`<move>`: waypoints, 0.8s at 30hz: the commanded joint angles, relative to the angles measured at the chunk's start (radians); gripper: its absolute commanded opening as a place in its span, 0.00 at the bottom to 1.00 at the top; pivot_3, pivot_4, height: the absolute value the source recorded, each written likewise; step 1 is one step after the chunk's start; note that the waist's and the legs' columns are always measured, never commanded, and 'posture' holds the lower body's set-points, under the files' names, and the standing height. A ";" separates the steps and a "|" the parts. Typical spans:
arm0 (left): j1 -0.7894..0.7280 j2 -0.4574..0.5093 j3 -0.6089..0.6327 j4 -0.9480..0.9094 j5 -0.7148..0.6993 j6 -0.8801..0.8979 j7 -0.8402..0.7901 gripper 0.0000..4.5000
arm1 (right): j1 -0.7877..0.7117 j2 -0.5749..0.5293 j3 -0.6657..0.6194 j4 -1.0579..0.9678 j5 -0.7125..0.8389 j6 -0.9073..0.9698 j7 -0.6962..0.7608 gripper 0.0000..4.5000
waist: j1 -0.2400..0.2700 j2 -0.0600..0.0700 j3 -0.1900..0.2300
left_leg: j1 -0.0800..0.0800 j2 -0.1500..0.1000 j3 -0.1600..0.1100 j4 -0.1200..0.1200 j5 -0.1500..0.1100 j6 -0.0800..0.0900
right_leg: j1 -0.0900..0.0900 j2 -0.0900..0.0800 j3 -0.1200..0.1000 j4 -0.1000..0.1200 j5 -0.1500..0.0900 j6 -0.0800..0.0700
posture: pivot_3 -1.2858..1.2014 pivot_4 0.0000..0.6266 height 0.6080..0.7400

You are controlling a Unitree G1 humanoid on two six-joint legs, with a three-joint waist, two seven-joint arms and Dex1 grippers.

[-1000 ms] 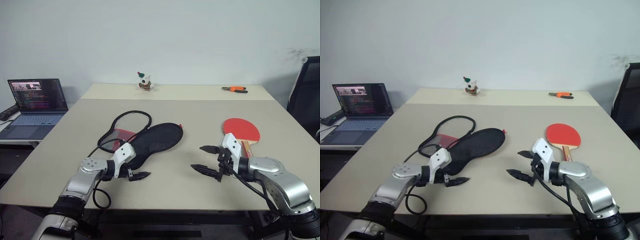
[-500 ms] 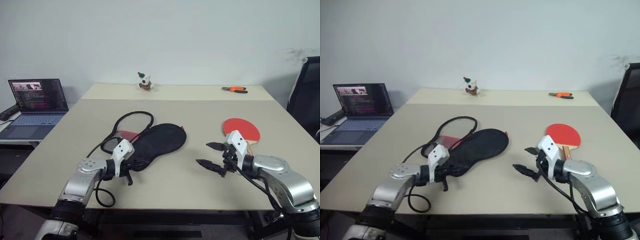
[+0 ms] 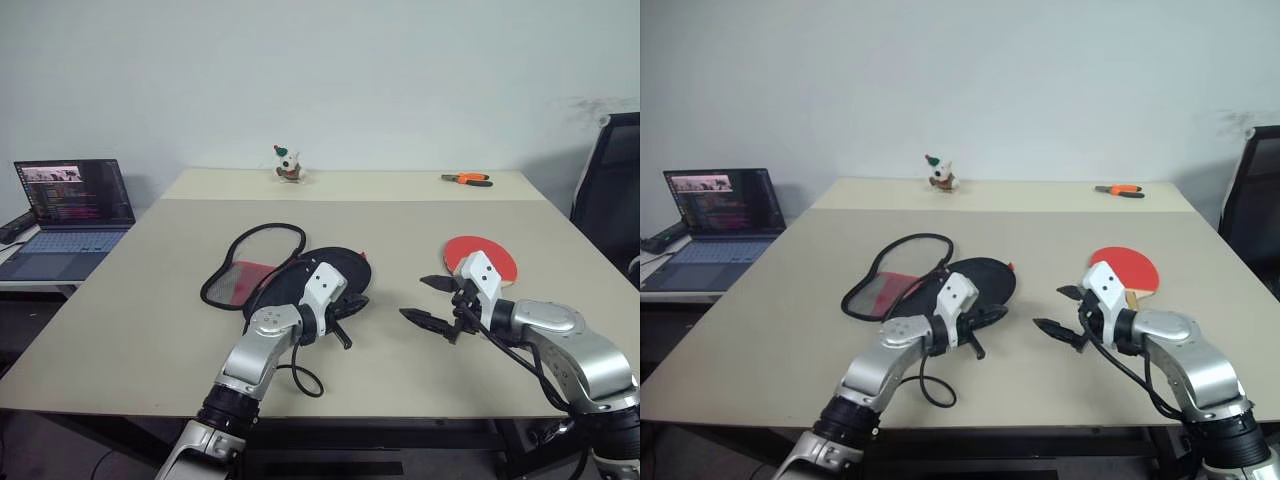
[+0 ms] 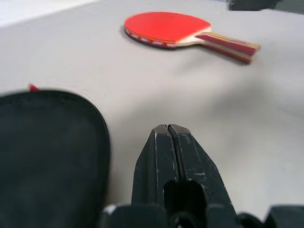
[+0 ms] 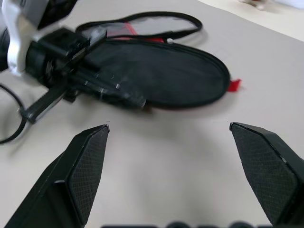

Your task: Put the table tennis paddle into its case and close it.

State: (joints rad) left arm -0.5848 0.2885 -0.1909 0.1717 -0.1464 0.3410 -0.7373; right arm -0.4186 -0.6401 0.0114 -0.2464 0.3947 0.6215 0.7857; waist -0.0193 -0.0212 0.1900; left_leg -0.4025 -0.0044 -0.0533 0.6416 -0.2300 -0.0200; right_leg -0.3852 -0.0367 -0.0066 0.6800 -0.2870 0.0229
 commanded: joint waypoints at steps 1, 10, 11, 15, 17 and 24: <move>0.011 0.068 0.048 -0.034 -0.011 -0.002 -0.031 0.20 | 0.015 -0.022 -0.039 -0.040 0.009 -0.007 0.000 1.00 | -0.004 0.000 0.000 | 0.000 0.000 0.000 0.000 0.000 0.000 | 0.000 0.000 0.000 0.000 0.000 0.000 | 0.52 0.24 1.00; 0.161 0.213 0.065 -0.223 -0.039 0.087 -0.089 0.95 | 0.031 -0.027 -0.042 -0.054 0.017 0.003 -0.003 1.00 | -0.006 0.000 0.000 | -0.001 -0.001 -0.001 0.000 0.000 0.000 | 0.000 -0.002 0.000 0.000 0.000 0.000 | 0.52 0.24 1.00; 0.173 0.229 0.065 -0.219 -0.032 0.085 -0.092 0.99 | 0.030 -0.027 -0.041 -0.053 0.018 0.004 -0.003 1.00 | -0.006 0.000 0.000 | 0.000 0.000 -0.001 0.000 0.000 0.000 | 0.000 -0.002 -0.001 0.000 0.000 0.000 | 0.52 0.24 1.00; 0.200 0.285 0.067 -0.155 0.022 0.035 -0.064 0.99 | 0.021 -0.022 -0.033 -0.050 0.020 0.005 0.002 1.00 | -0.006 0.000 0.000 | 0.000 0.000 -0.001 0.000 0.000 0.000 | 0.001 -0.002 0.000 0.000 0.000 0.000 | 0.52 0.24 1.00; 0.201 0.297 0.078 -0.126 0.041 0.021 -0.037 0.99 | 0.019 -0.021 -0.030 -0.054 0.027 0.008 0.008 1.00 | -0.005 0.000 0.000 | 0.000 0.000 -0.001 0.000 0.000 0.000 | 0.001 -0.002 0.000 0.000 0.000 0.000 | 0.52 0.24 1.00; 0.223 0.304 0.090 -0.097 0.040 0.012 -0.033 0.99 | 0.020 -0.014 -0.019 -0.085 0.059 0.026 0.025 1.00 | -0.006 0.000 0.000 | 0.000 0.000 0.000 0.000 0.000 0.000 | 0.000 -0.002 0.000 0.000 0.000 0.000 | 0.52 0.24 1.00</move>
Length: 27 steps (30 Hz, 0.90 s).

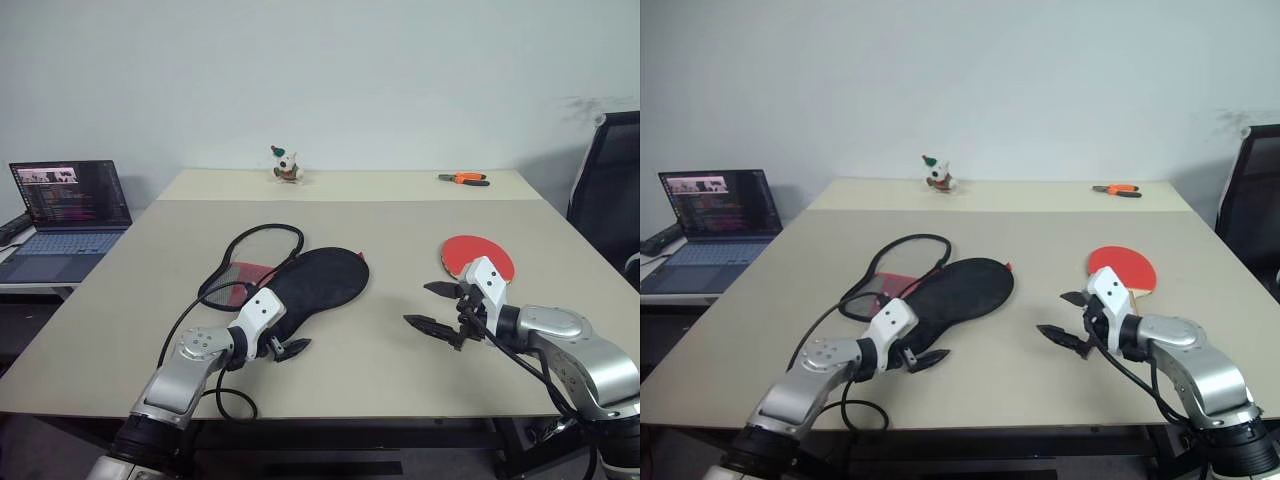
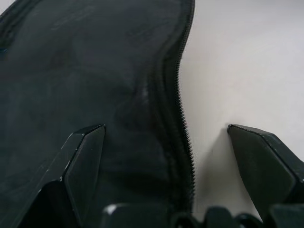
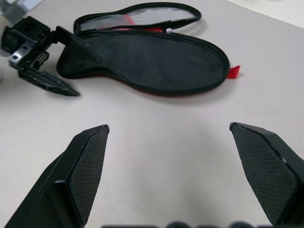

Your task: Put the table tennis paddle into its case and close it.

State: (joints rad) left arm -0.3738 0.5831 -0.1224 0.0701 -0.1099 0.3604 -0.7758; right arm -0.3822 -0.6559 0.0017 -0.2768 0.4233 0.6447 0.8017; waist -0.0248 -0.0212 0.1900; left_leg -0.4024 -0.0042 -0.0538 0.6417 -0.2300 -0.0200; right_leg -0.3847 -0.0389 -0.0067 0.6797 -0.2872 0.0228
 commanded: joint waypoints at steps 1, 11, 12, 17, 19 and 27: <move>0.014 0.006 0.024 0.005 0.000 -0.003 0.007 0.99 | -0.017 0.005 -0.009 -0.059 0.036 0.006 0.011 1.00 | -0.001 0.000 0.000 | 0.000 0.000 0.000 0.000 0.000 0.000 | 0.000 0.000 0.000 0.000 0.000 0.000 | 0.52 0.24 1.00; 0.007 -0.006 0.041 0.016 -0.010 0.031 0.021 0.63 | -0.043 0.018 0.003 -0.131 0.158 0.060 0.082 1.00 | -0.001 0.000 0.000 | 0.001 0.002 0.000 0.001 0.000 0.000 | 0.000 0.000 0.000 0.000 0.000 0.000 | 0.52 0.24 1.00; 0.006 -0.006 0.043 0.016 -0.012 0.037 0.023 0.55 | -0.045 0.017 0.004 -0.130 0.157 0.059 0.082 1.00 | -0.001 0.000 0.000 | 0.001 0.002 0.000 0.001 0.000 0.000 | 0.001 0.000 0.000 0.000 0.000 0.000 | 0.52 0.24 1.00; 0.006 -0.021 0.062 -0.002 -0.033 0.077 0.046 0.15 | -0.042 0.016 0.006 -0.116 0.152 0.049 0.079 1.00 | -0.001 0.000 0.000 | 0.001 0.002 0.000 0.001 0.000 0.000 | 0.001 0.000 0.000 0.000 0.000 0.000 | 0.52 0.24 1.00; 0.007 -0.031 0.071 -0.020 -0.040 0.092 0.064 0.00 | -0.038 0.016 0.004 -0.111 0.148 0.045 0.078 1.00 | -0.001 0.000 0.000 | 0.001 0.002 0.000 0.001 0.000 0.000 | 0.001 0.000 0.000 0.000 0.000 0.000 | 0.52 0.24 1.00; -0.080 -0.143 0.029 -0.105 -0.046 0.171 0.155 0.00 | -0.036 0.003 -0.010 -0.087 0.135 0.030 0.074 1.00 | 0.003 0.000 0.000 | 0.000 0.001 -0.001 0.001 0.000 0.000 | 0.001 0.000 0.000 0.000 0.000 0.000 | 0.52 0.24 1.00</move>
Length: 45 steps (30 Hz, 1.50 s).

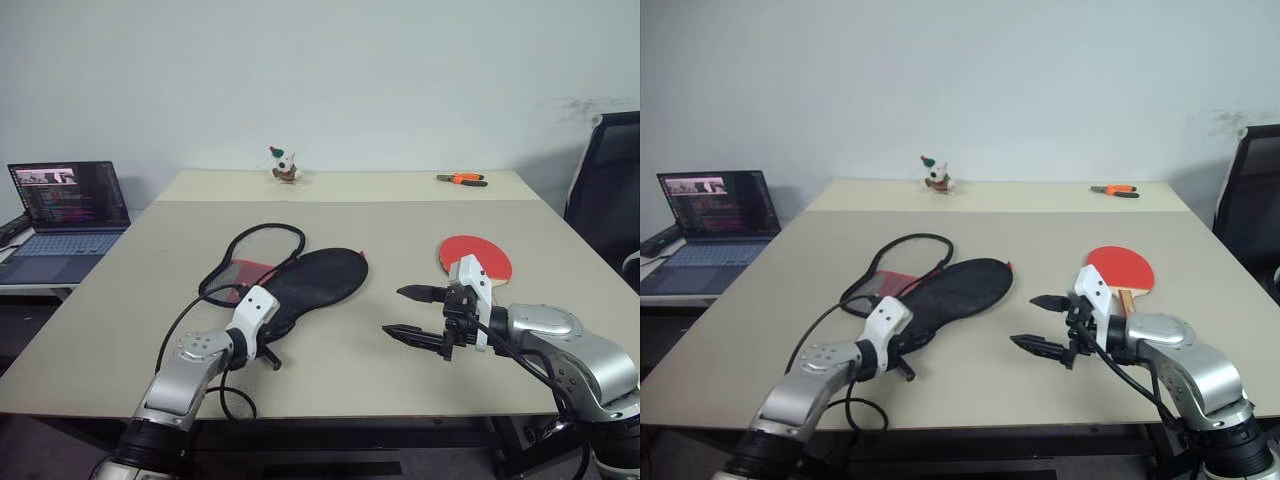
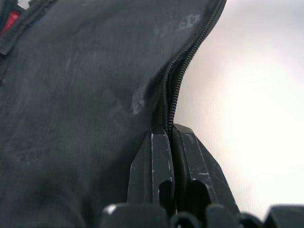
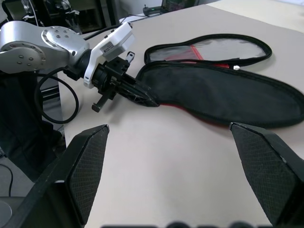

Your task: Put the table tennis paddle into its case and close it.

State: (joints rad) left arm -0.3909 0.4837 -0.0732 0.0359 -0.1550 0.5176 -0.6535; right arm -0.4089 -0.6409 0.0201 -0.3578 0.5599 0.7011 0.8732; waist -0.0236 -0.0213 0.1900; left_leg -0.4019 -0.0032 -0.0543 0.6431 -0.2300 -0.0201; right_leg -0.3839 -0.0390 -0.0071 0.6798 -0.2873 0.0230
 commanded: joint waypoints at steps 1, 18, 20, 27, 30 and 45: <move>-0.089 -0.072 -0.043 -0.069 0.006 0.023 0.042 0.00 | -0.012 -0.014 -0.028 -0.001 -0.002 -0.029 0.004 1.00 | 0.008 0.000 0.000 | 0.000 -0.001 0.000 0.000 0.000 0.000 | 0.000 0.000 0.000 0.000 0.000 0.000 | 0.52 0.24 1.00; -0.254 -0.343 -0.159 0.127 0.068 0.018 0.131 0.17 | -0.024 -0.082 -0.028 -0.006 -0.009 -0.015 0.025 1.00 | 0.018 0.000 0.000 | -0.002 -0.002 0.000 0.000 0.000 0.000 | -0.001 0.001 0.000 -0.001 0.001 0.002 | 0.52 0.24 1.00; -0.243 -0.336 -0.155 0.100 0.058 0.028 0.119 0.32 | -0.026 -0.082 -0.029 -0.006 -0.009 -0.009 0.020 1.00 | 0.019 0.000 0.000 | -0.002 -0.003 0.000 0.000 0.000 0.000 | -0.001 0.000 0.000 -0.001 0.001 0.002 | 0.52 0.24 1.00; -0.131 -0.172 -0.118 -0.177 -0.091 0.150 -0.089 0.62 | -0.074 -0.056 -0.036 0.040 -0.014 0.067 -0.053 1.00 | 0.011 0.000 0.000 | -0.001 -0.001 0.001 -0.001 0.000 0.000 | -0.001 0.001 0.001 0.000 0.001 0.001 | 0.52 0.24 1.00; -0.073 -0.028 -0.014 -0.252 -0.164 0.164 -0.172 0.62 | -0.103 -0.007 -0.051 0.069 0.000 0.142 -0.135 1.00 | 0.009 0.000 0.000 | -0.001 -0.001 0.000 -0.001 0.001 -0.001 | -0.001 0.001 0.001 0.000 0.001 0.001 | 0.52 0.24 1.00; -0.002 0.218 0.216 -0.154 -0.189 0.011 -0.224 0.62 | -0.176 0.419 -0.009 0.250 -0.059 0.417 -0.538 1.00 | 0.001 0.000 0.000 | -0.004 -0.001 0.000 -0.001 0.001 -0.001 | -0.004 0.000 0.000 0.000 0.000 -0.001 | 0.52 0.24 1.00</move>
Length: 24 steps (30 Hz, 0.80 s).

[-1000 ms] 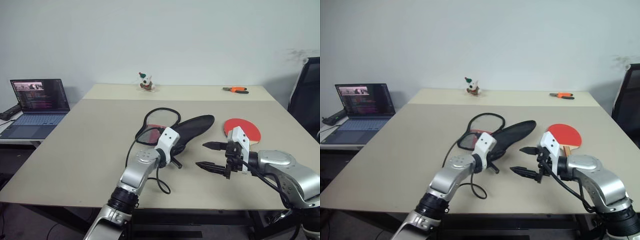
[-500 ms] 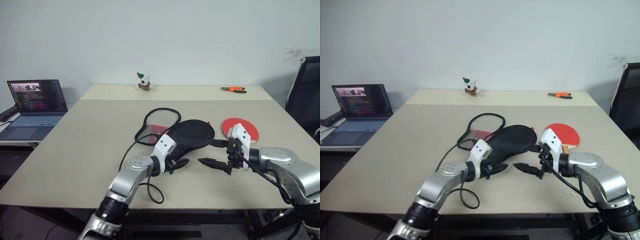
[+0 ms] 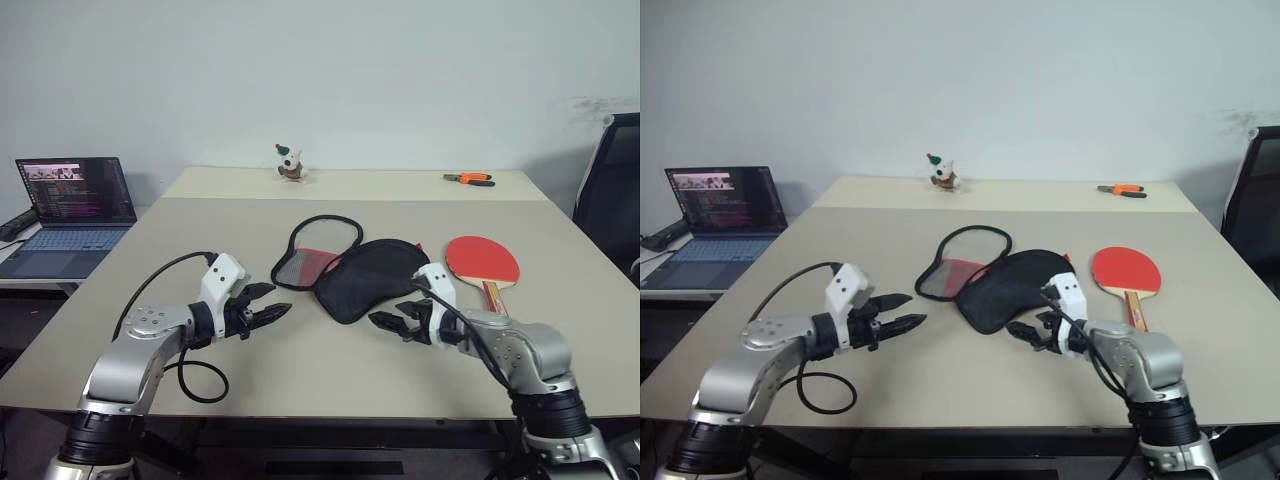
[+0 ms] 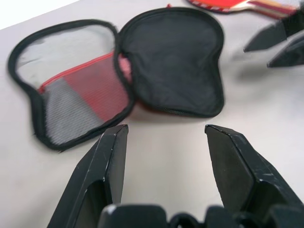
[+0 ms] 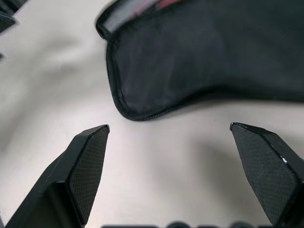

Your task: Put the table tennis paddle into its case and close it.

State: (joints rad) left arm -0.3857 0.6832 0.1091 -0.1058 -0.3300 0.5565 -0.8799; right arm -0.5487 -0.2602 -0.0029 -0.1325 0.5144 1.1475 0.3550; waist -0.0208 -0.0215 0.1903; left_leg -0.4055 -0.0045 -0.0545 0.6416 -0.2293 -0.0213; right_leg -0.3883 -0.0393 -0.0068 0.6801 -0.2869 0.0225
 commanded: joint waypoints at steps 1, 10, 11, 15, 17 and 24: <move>-0.010 0.018 0.032 -0.015 -0.016 -0.025 0.003 0.62 | -0.047 0.055 0.019 0.052 -0.021 -0.046 -0.019 1.00 | -0.004 0.000 0.000 | 0.000 0.000 0.000 0.000 0.000 0.000 | 0.000 0.000 0.000 0.000 0.000 0.000 | 0.52 0.24 1.00; -0.025 0.006 0.012 -0.023 -0.019 -0.020 0.006 0.62 | -0.176 0.157 0.028 0.339 -0.136 -0.281 -0.052 1.00 | -0.009 0.000 0.000 | 0.000 0.000 0.001 0.000 0.000 0.000 | 0.000 0.001 0.000 0.001 0.000 0.000 | 0.52 0.24 1.00; -0.025 0.005 0.010 -0.022 -0.018 -0.021 0.004 0.62 | -0.191 0.169 0.029 0.369 -0.151 -0.308 -0.062 1.00 | -0.010 0.000 0.000 | 0.000 0.000 0.001 -0.001 0.000 0.000 | -0.001 0.001 0.000 0.001 0.000 0.000 | 0.52 0.24 1.00; -0.027 0.005 0.007 -0.020 -0.015 -0.024 0.005 0.62 | -0.228 0.216 0.020 0.420 -0.166 -0.356 -0.070 1.00 | -0.011 0.000 0.000 | 0.000 0.000 0.001 -0.001 0.000 0.000 | -0.001 0.001 0.000 0.001 0.000 0.000 | 0.52 0.24 1.00; -0.027 0.006 0.007 -0.020 -0.013 -0.026 0.007 0.62 | -0.237 0.234 0.005 0.423 -0.160 -0.355 -0.074 1.00 | -0.011 0.000 0.000 | 0.000 0.000 0.001 -0.002 0.000 0.000 | -0.001 0.001 0.000 0.001 0.000 0.000 | 0.52 0.24 1.00; -0.009 0.012 0.008 -0.031 -0.010 -0.034 0.011 0.63 | -0.255 0.250 -0.074 0.372 -0.094 -0.243 -0.083 0.64 | -0.010 0.001 0.000 | 0.000 0.000 0.001 -0.002 0.000 0.000 | -0.001 0.001 0.000 0.001 0.000 0.000 | 0.52 0.24 1.00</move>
State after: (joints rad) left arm -0.3941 0.6837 0.1044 -0.1070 -0.3332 0.5384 -0.8741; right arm -0.7682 -0.0088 -0.0512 0.3021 0.3812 0.8727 0.2604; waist -0.0306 -0.0208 0.1907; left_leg -0.4052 -0.0040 -0.0540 0.6398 -0.2292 -0.0213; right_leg -0.3893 -0.0382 -0.0066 0.6807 -0.2867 0.0221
